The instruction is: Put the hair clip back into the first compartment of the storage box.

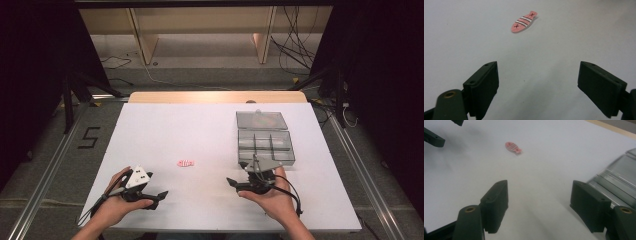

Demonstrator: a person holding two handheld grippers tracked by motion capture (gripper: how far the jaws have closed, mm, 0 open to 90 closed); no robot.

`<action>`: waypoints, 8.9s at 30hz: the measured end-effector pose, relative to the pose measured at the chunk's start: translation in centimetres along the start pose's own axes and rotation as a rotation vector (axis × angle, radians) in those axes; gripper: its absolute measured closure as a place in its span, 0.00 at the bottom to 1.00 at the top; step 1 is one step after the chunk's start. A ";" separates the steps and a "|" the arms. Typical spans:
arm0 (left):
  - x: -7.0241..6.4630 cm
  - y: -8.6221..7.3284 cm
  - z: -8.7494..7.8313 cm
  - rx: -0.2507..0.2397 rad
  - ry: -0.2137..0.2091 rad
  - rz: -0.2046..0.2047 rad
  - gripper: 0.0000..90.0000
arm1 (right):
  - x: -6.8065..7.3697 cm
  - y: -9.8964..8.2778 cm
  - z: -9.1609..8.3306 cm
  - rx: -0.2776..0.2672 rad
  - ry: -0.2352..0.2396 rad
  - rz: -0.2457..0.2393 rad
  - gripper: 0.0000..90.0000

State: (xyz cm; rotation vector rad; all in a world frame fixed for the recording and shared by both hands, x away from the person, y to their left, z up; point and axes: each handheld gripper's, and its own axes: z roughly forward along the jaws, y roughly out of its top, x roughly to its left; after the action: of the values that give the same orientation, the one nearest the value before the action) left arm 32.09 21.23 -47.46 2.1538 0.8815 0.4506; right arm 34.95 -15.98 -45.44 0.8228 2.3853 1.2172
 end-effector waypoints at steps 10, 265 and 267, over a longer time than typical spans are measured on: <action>-0.1 0.1 0.0 -0.003 -0.005 0.006 0.19 | 1.7 2.7 5.2 0.044 0.053 -0.062 0.36; 0.3 0.2 -0.1 -0.027 -0.002 -0.011 0.19 | -9.6 6.1 3.7 0.049 -0.210 0.151 0.76; 0.2 0.2 -0.1 -0.029 0.000 -0.009 0.19 | -9.7 6.1 3.7 0.050 -0.212 0.149 0.76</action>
State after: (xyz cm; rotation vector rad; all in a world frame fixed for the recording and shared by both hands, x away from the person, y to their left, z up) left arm 32.31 21.32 -47.23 2.1222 0.8796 0.4566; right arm 46.53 -16.95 -42.25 1.1042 2.2243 1.0678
